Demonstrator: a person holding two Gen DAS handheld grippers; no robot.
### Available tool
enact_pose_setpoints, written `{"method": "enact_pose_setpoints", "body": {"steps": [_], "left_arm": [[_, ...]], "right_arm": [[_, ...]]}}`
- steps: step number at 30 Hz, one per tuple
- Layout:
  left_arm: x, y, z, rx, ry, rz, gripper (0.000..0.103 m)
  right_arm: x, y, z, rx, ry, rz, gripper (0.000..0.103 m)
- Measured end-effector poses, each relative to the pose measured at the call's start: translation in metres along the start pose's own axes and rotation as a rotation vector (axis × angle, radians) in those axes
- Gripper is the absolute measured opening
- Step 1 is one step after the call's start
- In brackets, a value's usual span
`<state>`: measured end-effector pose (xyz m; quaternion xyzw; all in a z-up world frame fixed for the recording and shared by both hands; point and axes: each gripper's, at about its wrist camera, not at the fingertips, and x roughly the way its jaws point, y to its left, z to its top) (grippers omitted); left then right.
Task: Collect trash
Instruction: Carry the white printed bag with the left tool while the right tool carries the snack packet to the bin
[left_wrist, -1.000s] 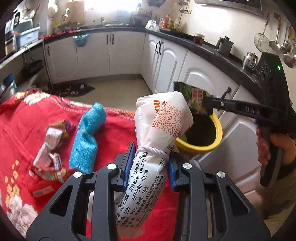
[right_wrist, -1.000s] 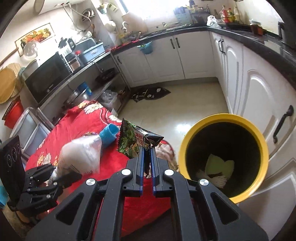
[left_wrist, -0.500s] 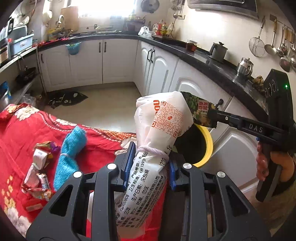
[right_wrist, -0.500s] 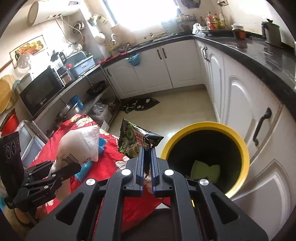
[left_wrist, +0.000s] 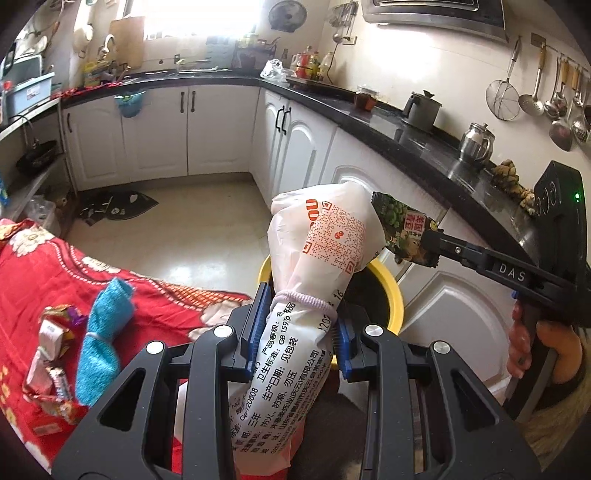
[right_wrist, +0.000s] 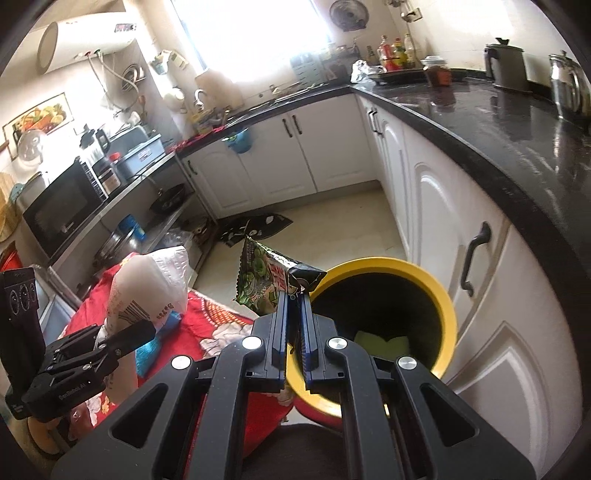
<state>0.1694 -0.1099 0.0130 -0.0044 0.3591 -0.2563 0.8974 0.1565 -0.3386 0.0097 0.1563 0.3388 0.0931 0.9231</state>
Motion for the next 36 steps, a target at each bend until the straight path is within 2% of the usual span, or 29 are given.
{"method": "enact_pose_setpoints", "body": {"steps": [20,36], "left_arm": [[0.047,-0.03,0.027,-0.006,-0.005,-0.066,0.024],[0.098,-0.027,0.03,-0.031,0.048,-0.071,0.024]], "right_arm": [[-0.005,-0.034,-0.001,0.017,-0.039,-0.145,0.006],[0.032,-0.057,-0.018,0.037,0.043,-0.204,0.007]]}}
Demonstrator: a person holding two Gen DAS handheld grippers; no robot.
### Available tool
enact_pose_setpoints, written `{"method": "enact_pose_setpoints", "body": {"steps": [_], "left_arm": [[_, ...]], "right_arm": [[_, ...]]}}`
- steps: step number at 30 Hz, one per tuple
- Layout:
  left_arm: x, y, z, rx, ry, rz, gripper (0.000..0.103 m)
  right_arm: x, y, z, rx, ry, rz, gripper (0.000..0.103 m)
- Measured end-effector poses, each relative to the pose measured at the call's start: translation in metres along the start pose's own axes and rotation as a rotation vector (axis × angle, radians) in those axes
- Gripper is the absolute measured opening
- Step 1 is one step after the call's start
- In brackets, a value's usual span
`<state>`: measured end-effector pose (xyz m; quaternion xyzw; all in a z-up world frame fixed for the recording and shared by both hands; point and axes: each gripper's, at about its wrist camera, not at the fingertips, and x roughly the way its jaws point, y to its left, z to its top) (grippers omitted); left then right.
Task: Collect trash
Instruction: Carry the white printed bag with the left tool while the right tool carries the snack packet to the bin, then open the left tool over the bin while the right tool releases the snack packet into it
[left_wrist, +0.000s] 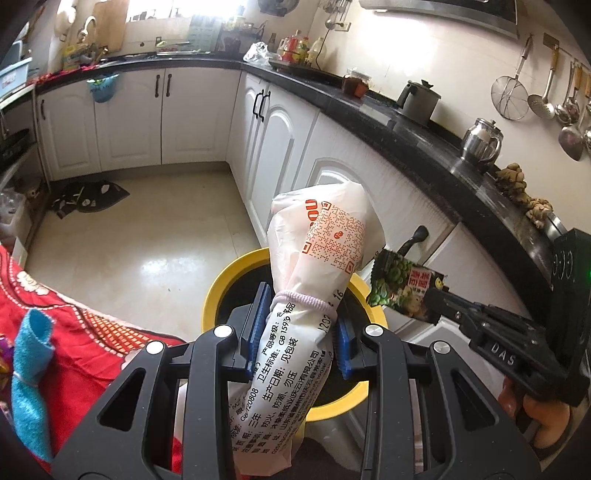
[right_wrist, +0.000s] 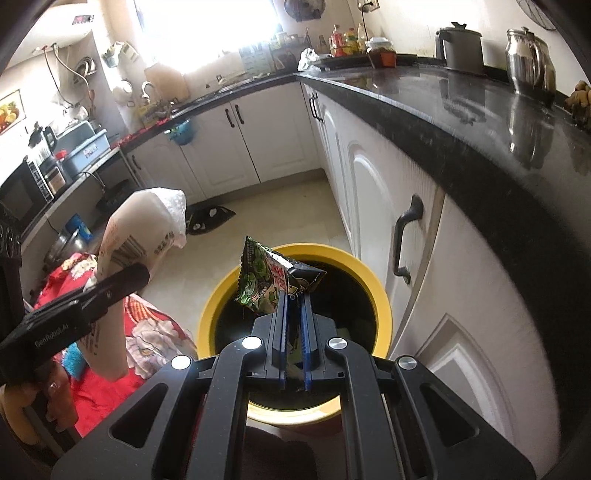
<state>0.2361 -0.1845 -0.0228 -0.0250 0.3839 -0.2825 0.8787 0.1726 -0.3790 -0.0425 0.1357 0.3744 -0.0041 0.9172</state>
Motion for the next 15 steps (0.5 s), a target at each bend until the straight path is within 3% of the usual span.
{"method": "enact_pose_setpoints", "body": {"steps": [15], "left_arm": [[0.045,0.006,-0.001,-0.043,0.073,-0.013,0.026]], "right_arm": [[0.046,0.0,-0.021,-0.021,0.112,-0.012,0.009]]}}
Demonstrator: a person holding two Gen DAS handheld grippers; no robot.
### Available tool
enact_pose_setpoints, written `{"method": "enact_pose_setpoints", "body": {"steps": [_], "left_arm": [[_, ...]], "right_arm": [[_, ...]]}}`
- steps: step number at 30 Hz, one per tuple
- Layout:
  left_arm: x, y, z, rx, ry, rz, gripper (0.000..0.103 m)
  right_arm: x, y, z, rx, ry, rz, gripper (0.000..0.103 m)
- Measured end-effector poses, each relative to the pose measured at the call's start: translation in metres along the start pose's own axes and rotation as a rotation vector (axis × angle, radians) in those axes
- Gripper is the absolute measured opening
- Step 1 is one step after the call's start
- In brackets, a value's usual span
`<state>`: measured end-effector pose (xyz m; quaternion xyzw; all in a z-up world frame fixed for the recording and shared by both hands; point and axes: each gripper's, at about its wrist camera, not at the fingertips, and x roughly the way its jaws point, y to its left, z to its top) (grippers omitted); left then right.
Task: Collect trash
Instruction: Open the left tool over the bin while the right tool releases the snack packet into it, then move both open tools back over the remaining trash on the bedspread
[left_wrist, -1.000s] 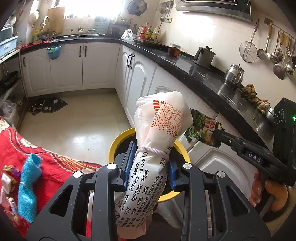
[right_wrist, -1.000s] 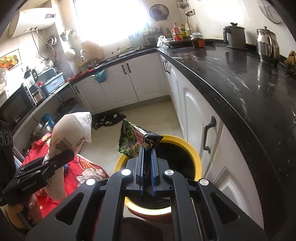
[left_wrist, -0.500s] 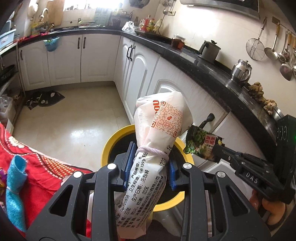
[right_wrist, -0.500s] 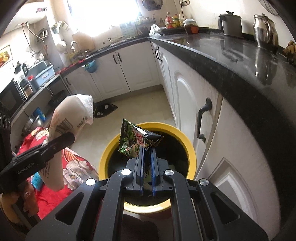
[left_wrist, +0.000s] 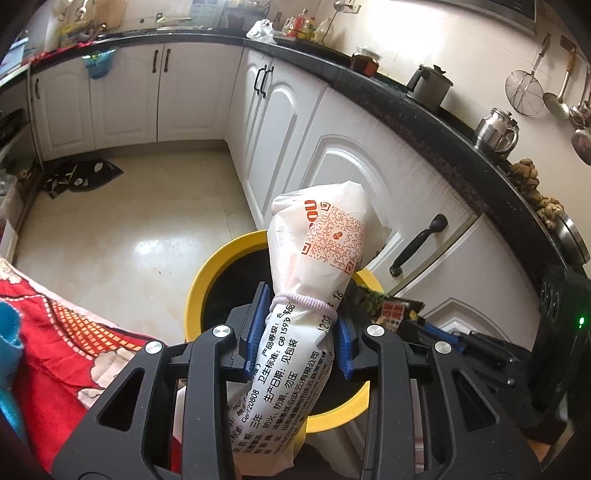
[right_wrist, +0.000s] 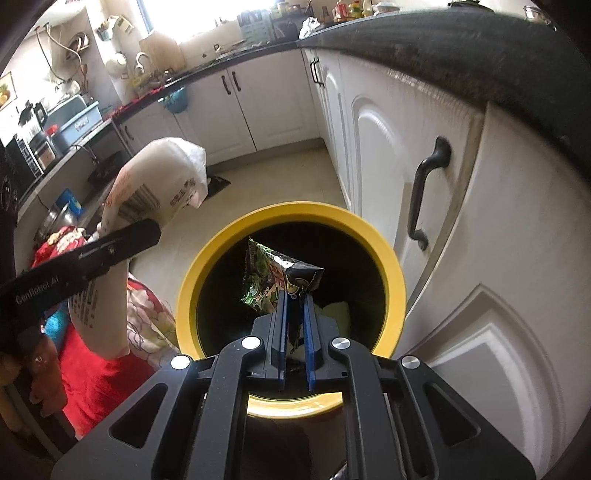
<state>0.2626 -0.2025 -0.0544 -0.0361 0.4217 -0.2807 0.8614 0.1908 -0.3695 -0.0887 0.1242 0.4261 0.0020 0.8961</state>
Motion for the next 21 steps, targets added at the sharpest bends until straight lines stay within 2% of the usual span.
{"method": "enact_pose_setpoints", "body": {"steps": [2,4,5,6,8,12,19,21], "left_arm": [[0.003,0.001,0.0,-0.005,0.004,0.0,0.026],[0.006,0.003,0.0,-0.015,0.009,-0.002,0.028],[0.006,0.005,0.0,-0.022,0.009,0.001,0.031],[0.007,0.006,0.0,-0.025,0.009,0.004,0.032],[0.008,0.009,0.0,-0.032,0.011,0.016,0.044],[-0.001,0.014,0.0,-0.041,-0.006,0.027,0.055],[-0.029,0.021,0.004,-0.045,-0.074,0.097,0.091],[-0.04,0.025,0.004,-0.054,-0.092,0.11,0.092]], "right_arm": [[0.005,0.001,-0.002,-0.006,0.013,-0.001,0.01],[0.009,0.003,-0.003,-0.005,0.021,0.002,0.019],[0.01,0.003,-0.003,-0.004,0.023,-0.002,0.03],[0.011,0.003,-0.004,-0.002,0.026,-0.005,0.033],[0.012,0.002,-0.005,0.001,0.03,-0.006,0.035],[0.009,0.0,-0.007,0.012,0.028,-0.005,0.041],[-0.004,0.003,-0.006,0.009,-0.005,-0.005,0.051],[-0.009,0.005,-0.003,0.008,-0.018,0.001,0.055]]}}
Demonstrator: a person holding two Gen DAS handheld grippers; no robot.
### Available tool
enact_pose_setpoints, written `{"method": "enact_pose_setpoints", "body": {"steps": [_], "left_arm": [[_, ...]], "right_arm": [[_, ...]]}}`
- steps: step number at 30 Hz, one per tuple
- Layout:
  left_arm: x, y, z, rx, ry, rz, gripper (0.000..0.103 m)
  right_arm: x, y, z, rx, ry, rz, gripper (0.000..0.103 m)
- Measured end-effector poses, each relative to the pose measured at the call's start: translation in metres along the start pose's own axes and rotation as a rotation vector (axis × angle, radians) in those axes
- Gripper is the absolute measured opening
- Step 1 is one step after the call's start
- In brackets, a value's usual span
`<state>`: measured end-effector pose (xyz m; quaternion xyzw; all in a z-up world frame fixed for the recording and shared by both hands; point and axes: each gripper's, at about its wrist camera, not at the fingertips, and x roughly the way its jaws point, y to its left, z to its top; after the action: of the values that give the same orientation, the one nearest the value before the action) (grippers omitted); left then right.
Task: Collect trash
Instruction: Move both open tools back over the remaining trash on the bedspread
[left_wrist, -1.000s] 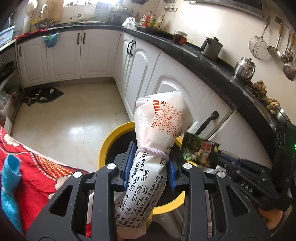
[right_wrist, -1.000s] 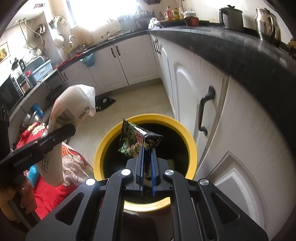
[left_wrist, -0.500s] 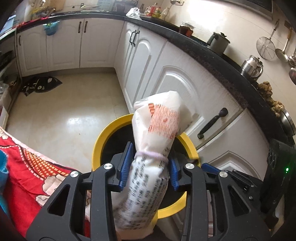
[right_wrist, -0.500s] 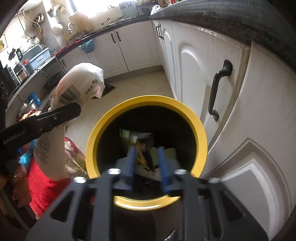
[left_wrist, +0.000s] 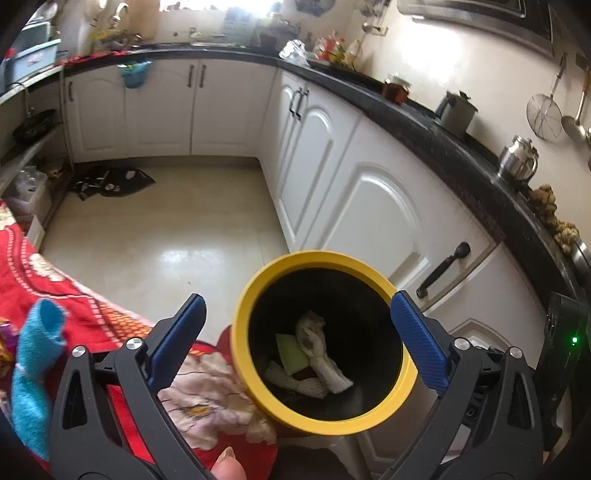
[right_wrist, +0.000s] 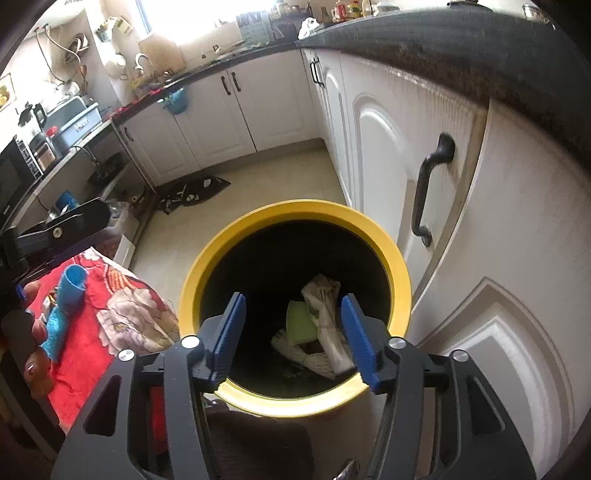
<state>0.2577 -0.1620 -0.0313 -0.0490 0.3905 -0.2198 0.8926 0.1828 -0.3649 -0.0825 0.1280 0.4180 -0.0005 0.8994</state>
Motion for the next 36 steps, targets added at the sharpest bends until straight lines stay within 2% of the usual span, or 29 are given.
{"method": "enact_pose_setpoints", "body": {"steps": [5,16,36], "left_arm": [[-0.031,0.016,0.0,-0.025,-0.055,0.056,0.092],[-0.094,0.047,-0.007,-0.076,-0.162,0.147,0.092],[-0.16,0.102,-0.03,-0.155,-0.249,0.261,0.092]], "right_arm": [[-0.011,0.009,0.007,-0.001,-0.029,0.021,0.059],[-0.038,0.044,0.009,-0.051,-0.077,0.085,0.061],[-0.059,0.123,0.002,-0.18,-0.089,0.218,0.062]]}}
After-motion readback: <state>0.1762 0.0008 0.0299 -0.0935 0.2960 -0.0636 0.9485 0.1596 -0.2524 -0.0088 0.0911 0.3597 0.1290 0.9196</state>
